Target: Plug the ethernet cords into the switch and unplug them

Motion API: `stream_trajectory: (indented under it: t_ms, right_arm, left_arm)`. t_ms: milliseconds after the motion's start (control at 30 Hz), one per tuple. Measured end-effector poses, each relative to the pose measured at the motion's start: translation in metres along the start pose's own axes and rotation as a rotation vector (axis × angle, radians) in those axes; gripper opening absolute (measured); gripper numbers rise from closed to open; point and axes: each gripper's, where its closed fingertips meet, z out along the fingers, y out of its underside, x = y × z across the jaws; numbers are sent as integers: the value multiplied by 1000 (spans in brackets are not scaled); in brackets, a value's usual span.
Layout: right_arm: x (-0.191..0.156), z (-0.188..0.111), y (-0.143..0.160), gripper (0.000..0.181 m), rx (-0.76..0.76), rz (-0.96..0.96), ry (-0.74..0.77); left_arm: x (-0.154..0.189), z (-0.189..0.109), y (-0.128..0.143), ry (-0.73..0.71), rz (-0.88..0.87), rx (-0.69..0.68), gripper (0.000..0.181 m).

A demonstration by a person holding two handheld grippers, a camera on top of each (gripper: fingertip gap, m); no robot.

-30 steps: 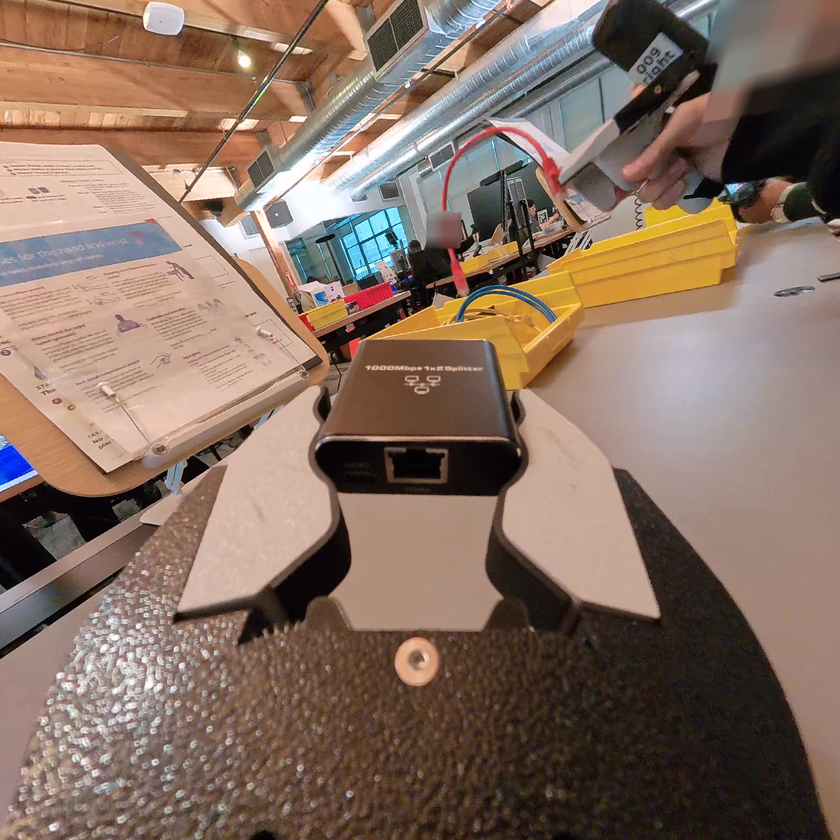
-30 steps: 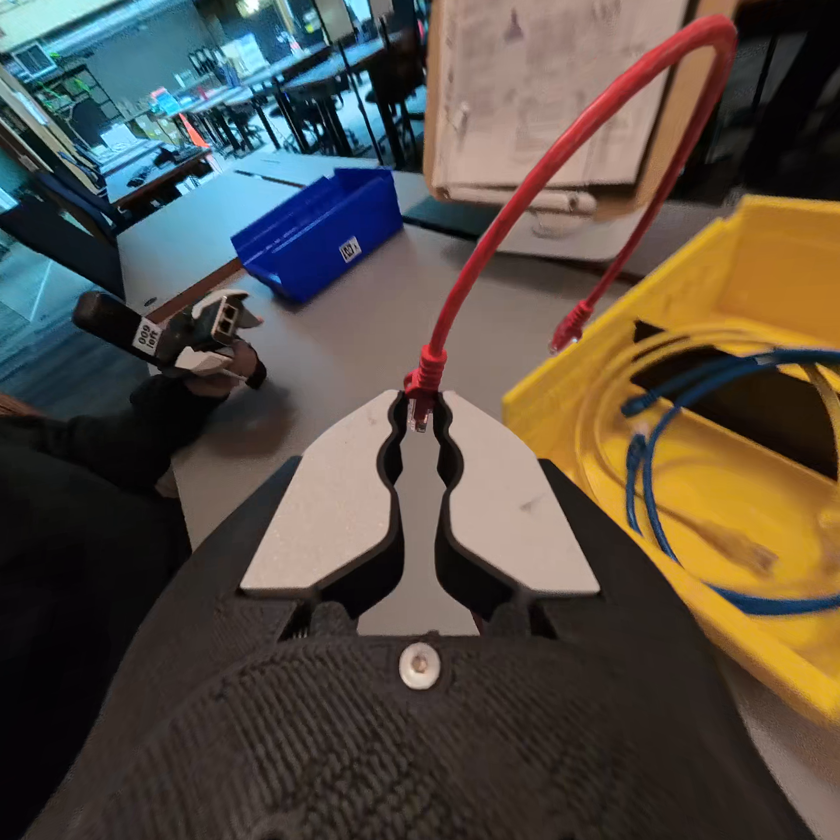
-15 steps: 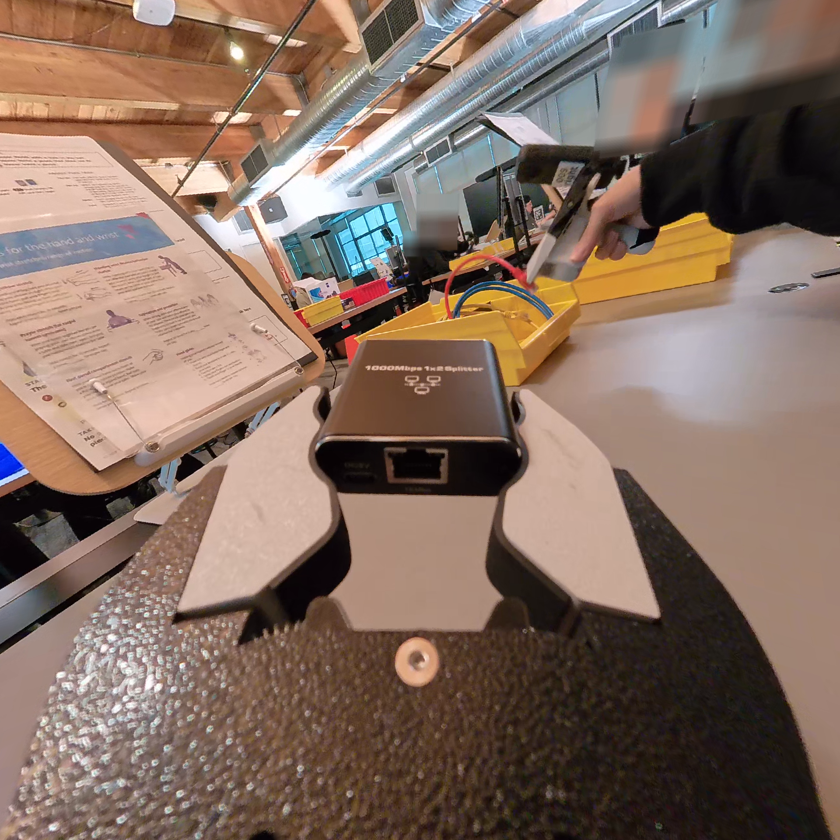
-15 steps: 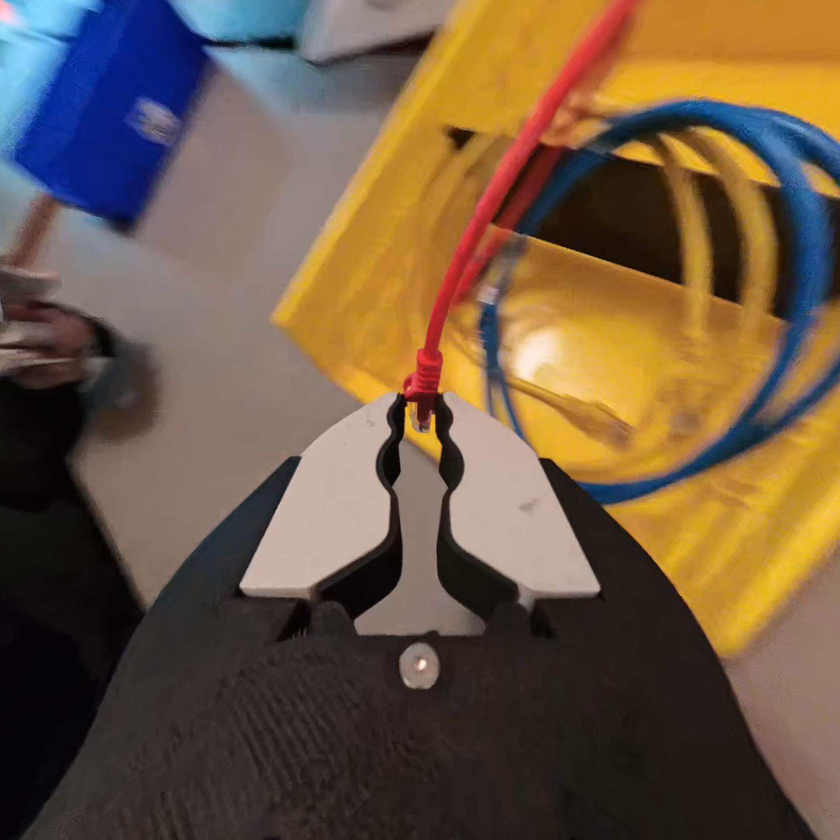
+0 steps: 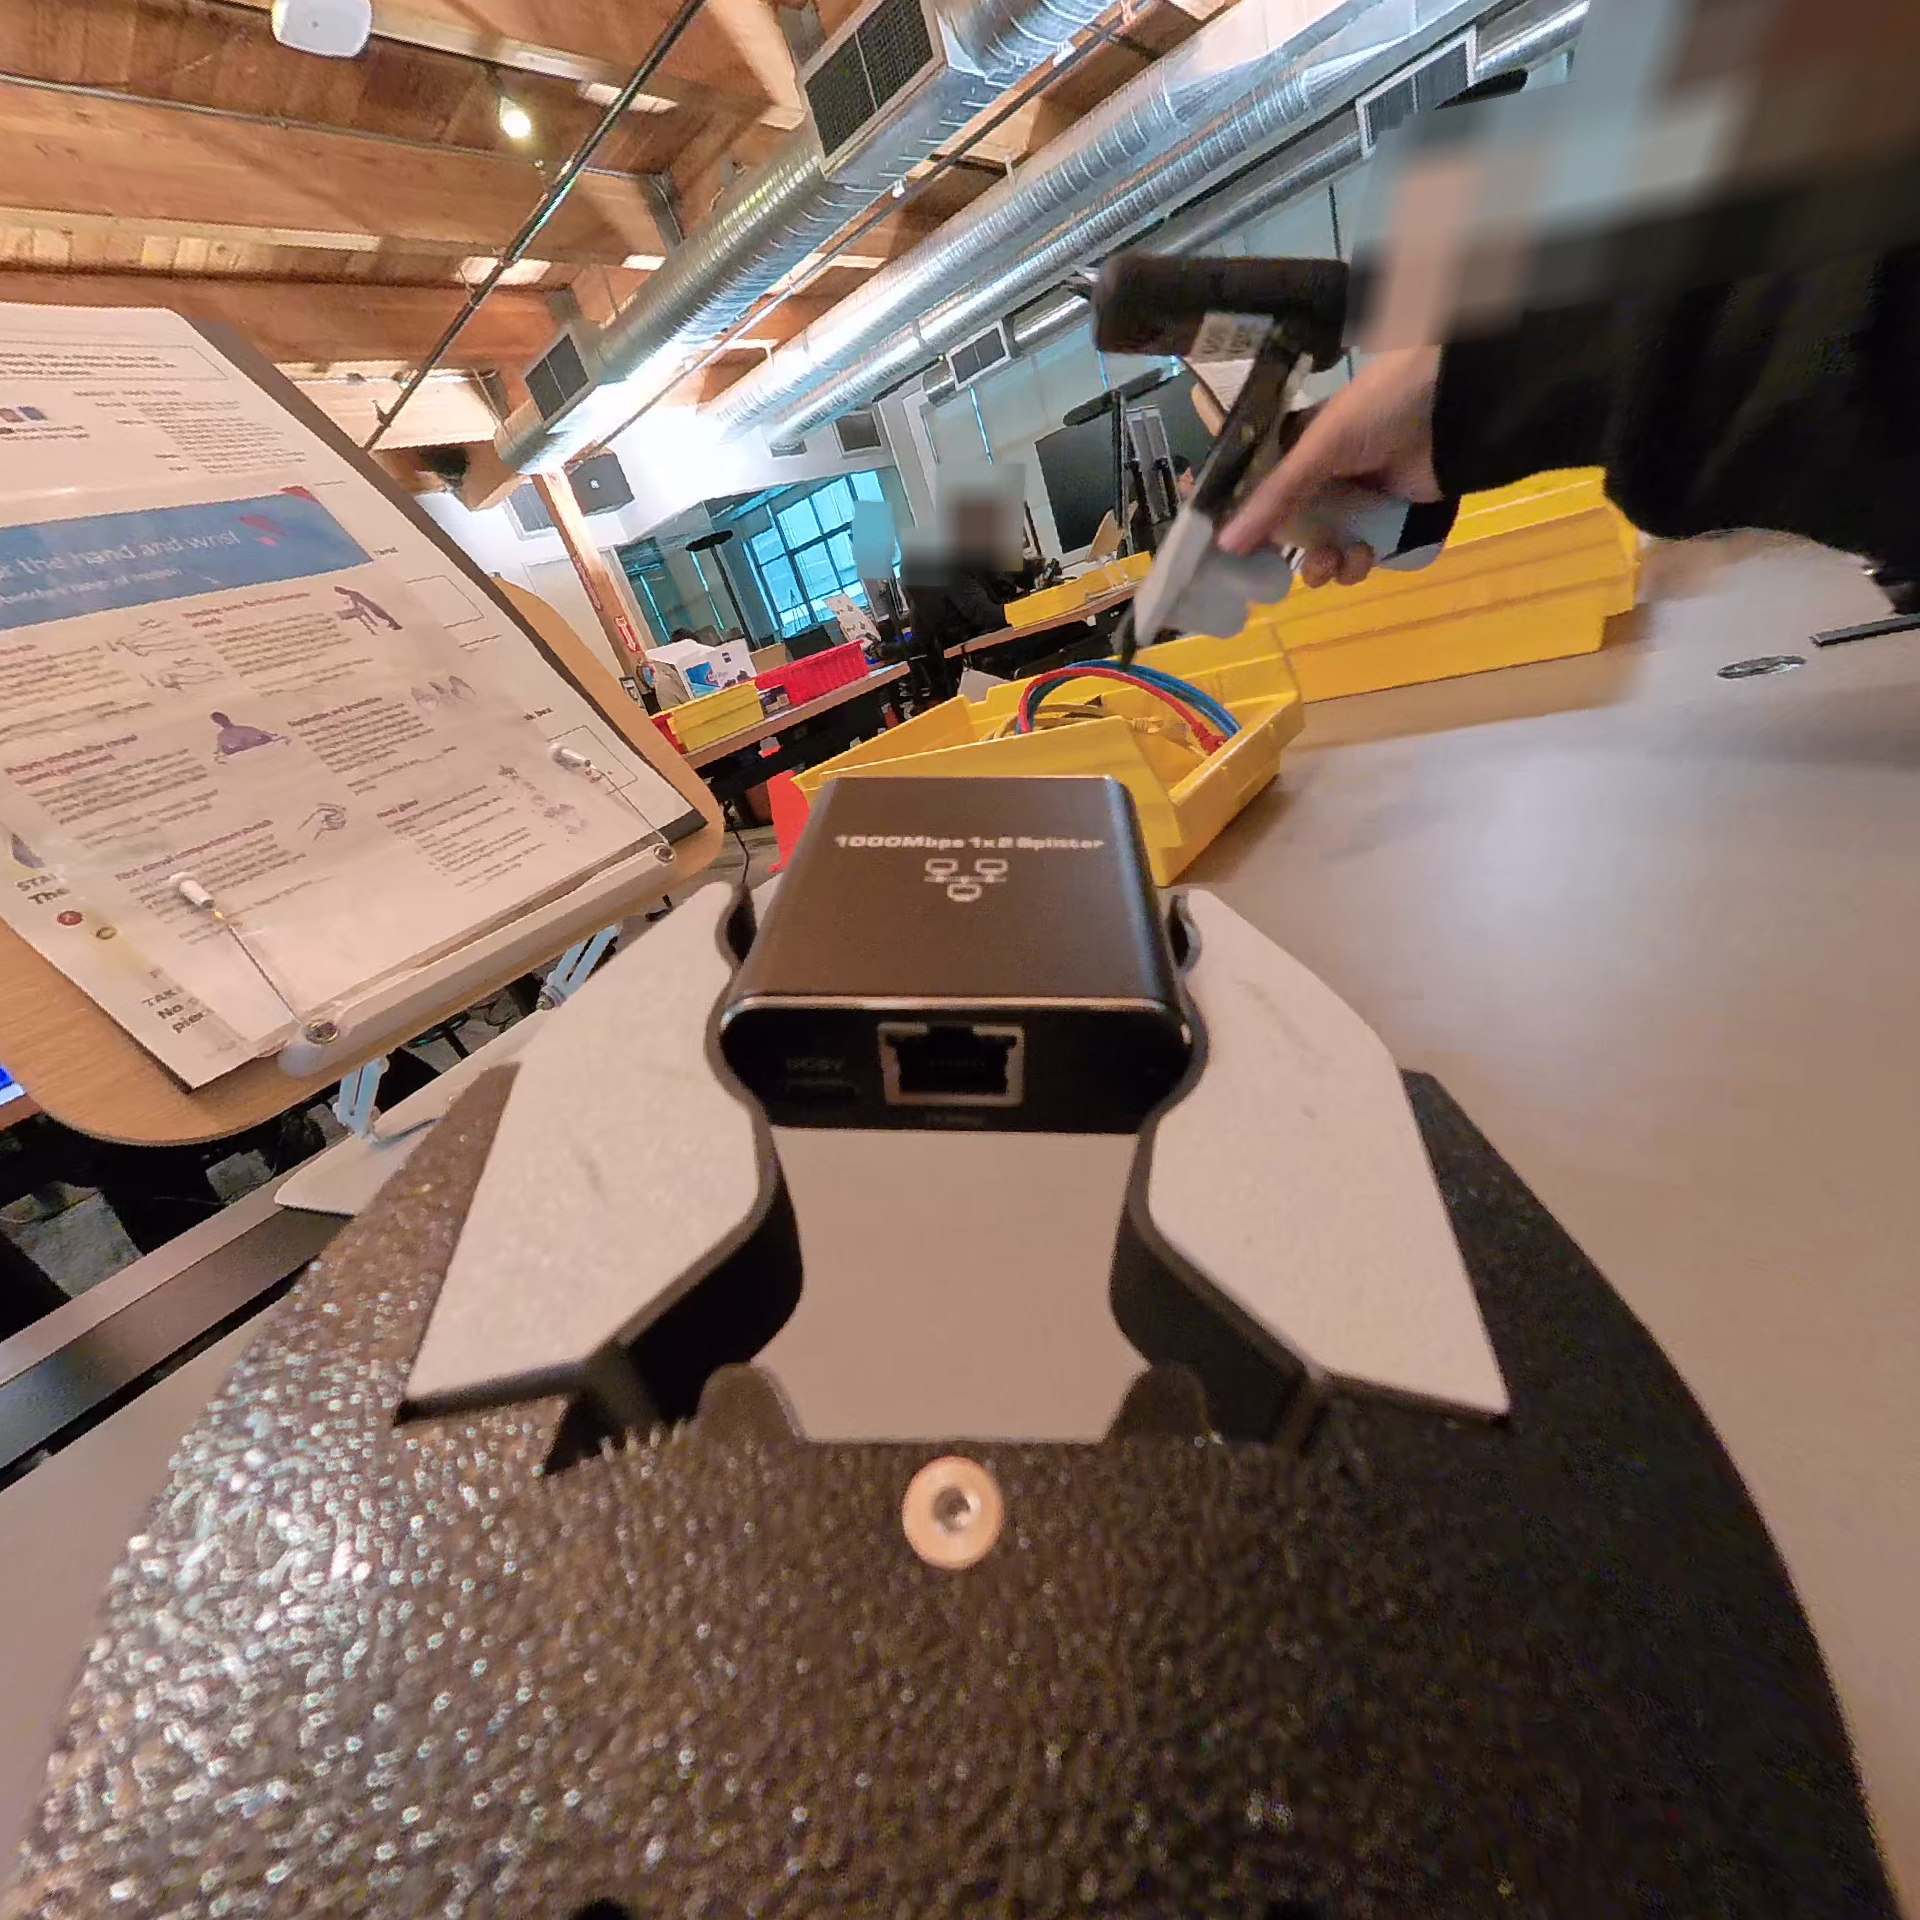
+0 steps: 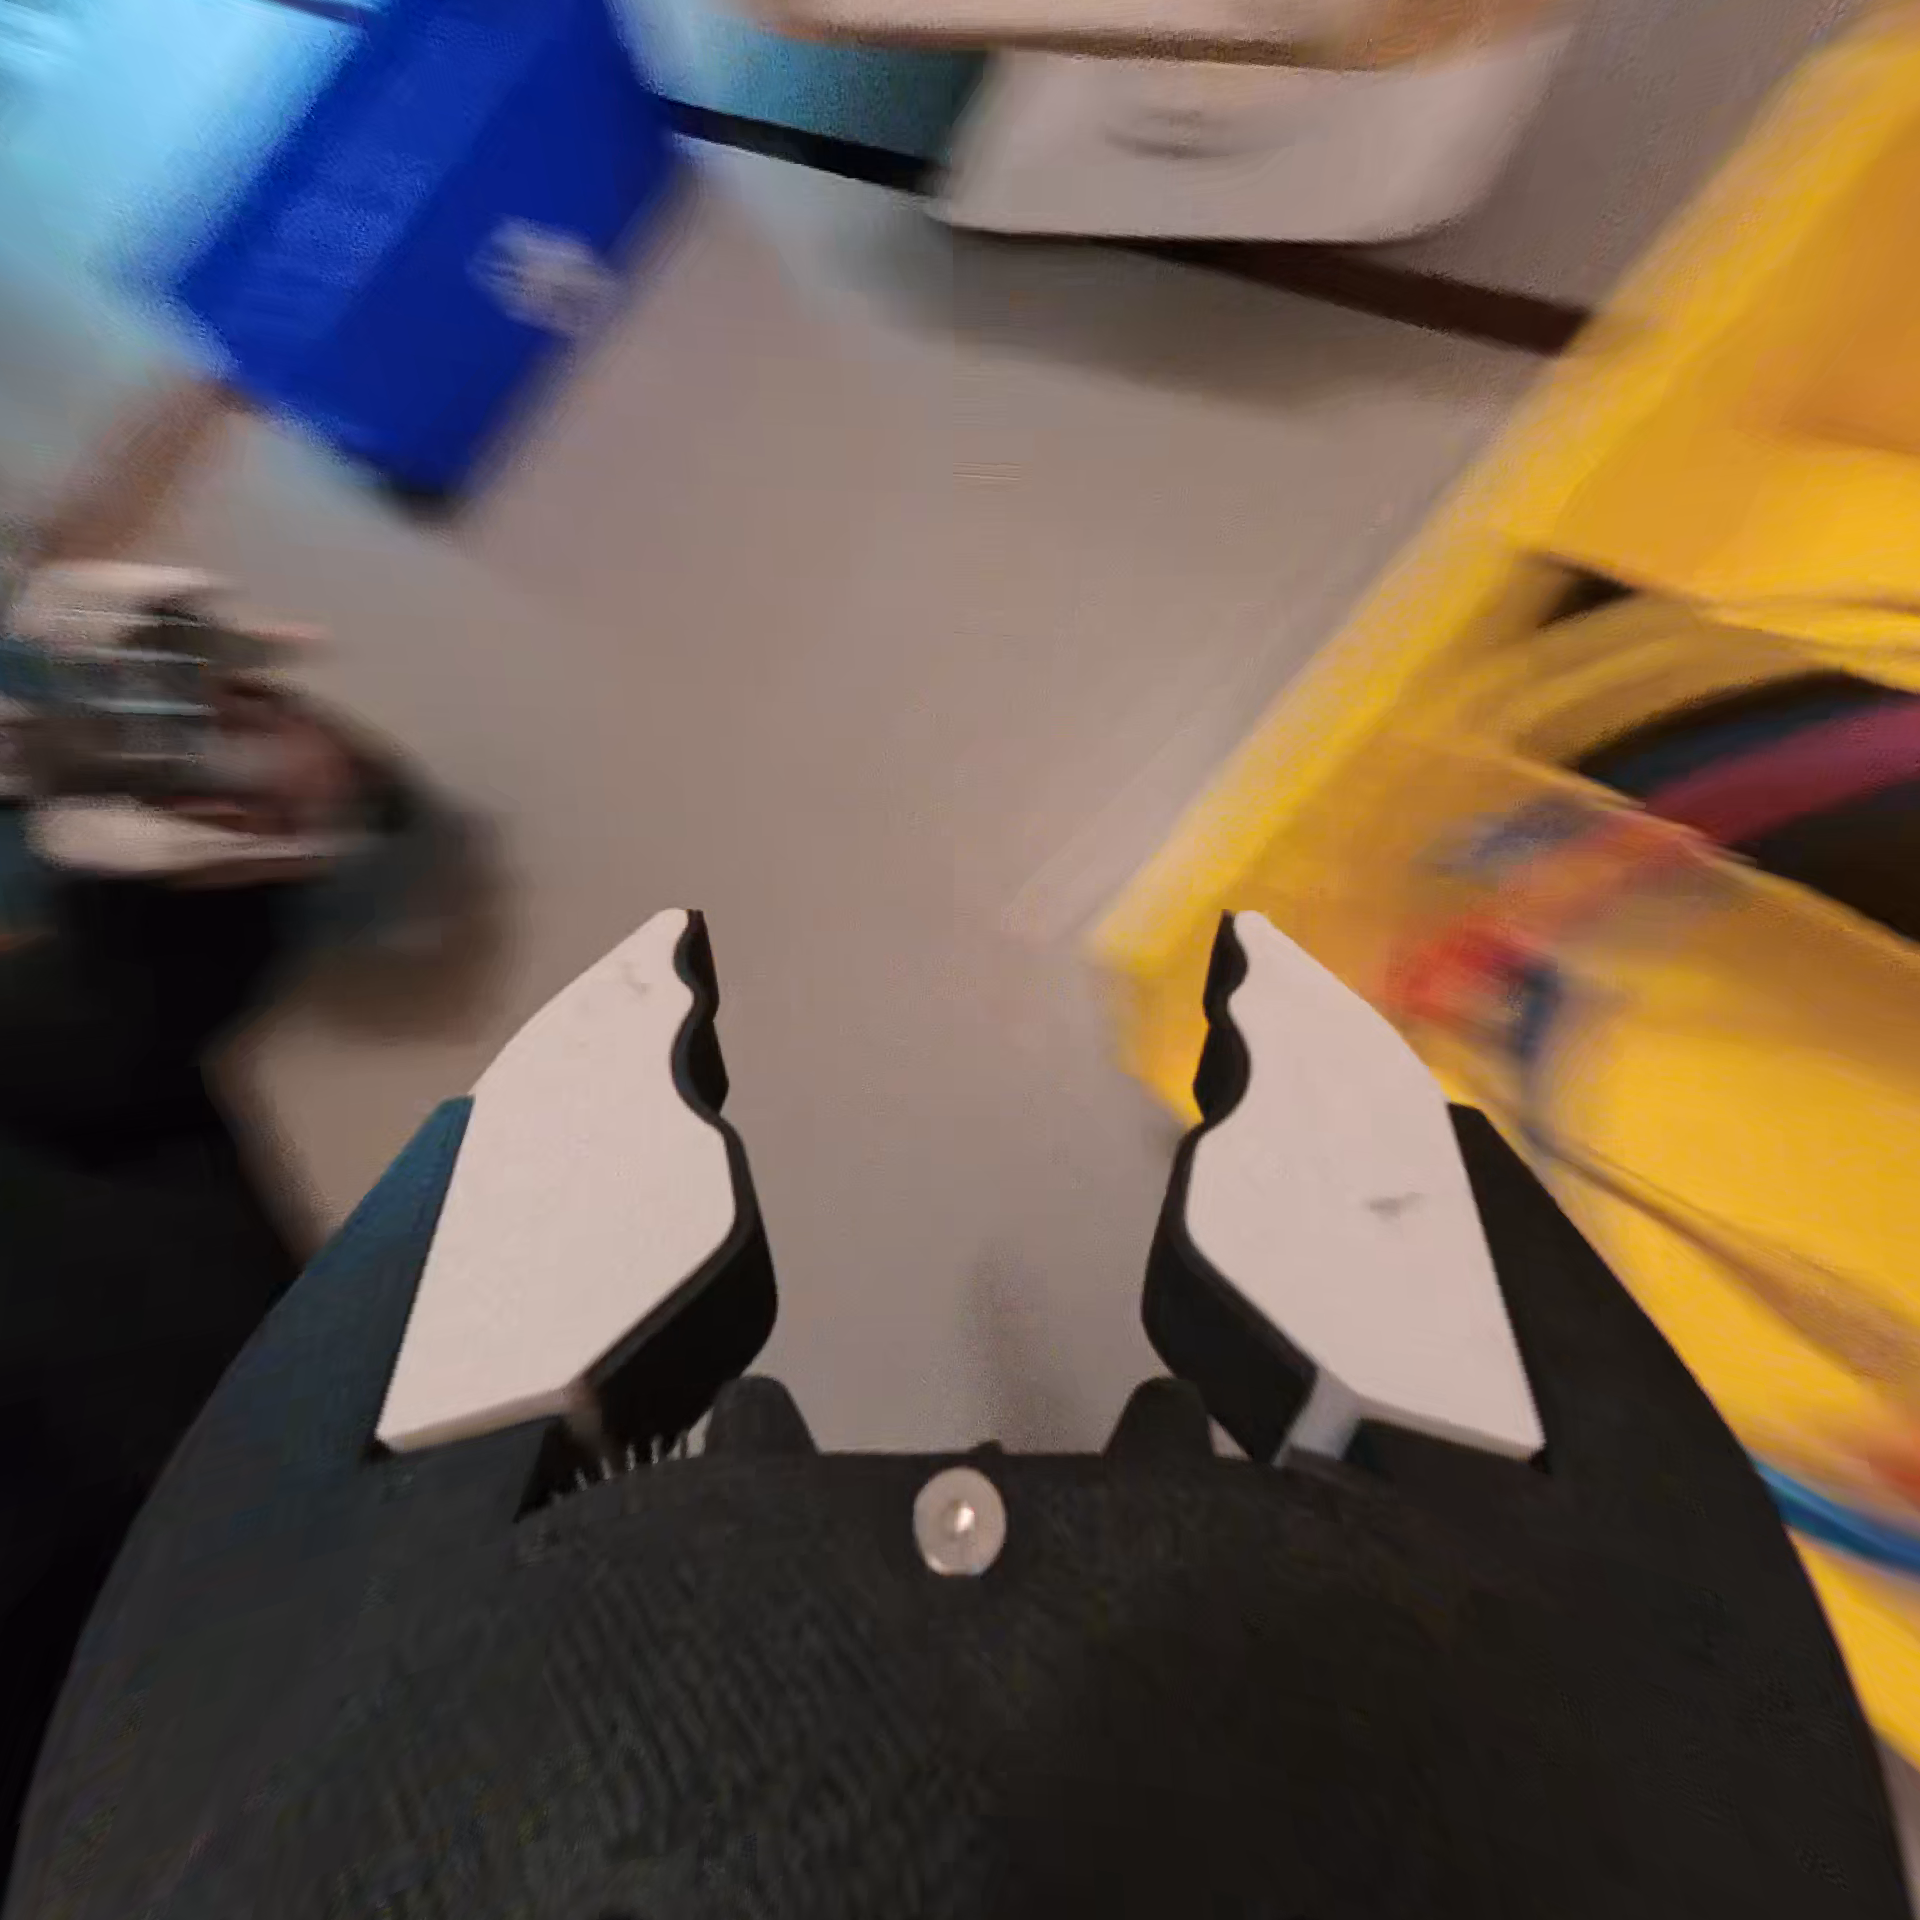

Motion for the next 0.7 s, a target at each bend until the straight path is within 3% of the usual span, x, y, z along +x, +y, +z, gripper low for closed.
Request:
stream_trajectory:
  t_ms: [33,133,233,333,467,533,700]
  right_arm:
    - [-47,13,-3,88,9,18,-199]
    - [-156,48,6,85,-80,128,-639]
    - [-217,85,24,87,-210,237,-843]
    - [-259,102,29,78,-277,283,-1009]
    - [-284,116,40,54,-359,196,-1053]
    - [-291,120,48,33,-406,154,-1049]
    - [-275,133,53,27,-447,32,-928]
  left_arm:
    - [2,0,-1,12,6,4,73]
    - [13,1,-5,60,45,31,73]
    - [24,3,-9,88,105,47,73]
    - [32,3,-8,109,181,38,73]
    - [35,2,-13,118,212,68,73]
    - [34,2,-10,109,240,51,73]
    - [30,7,3,75,270,-18,73]
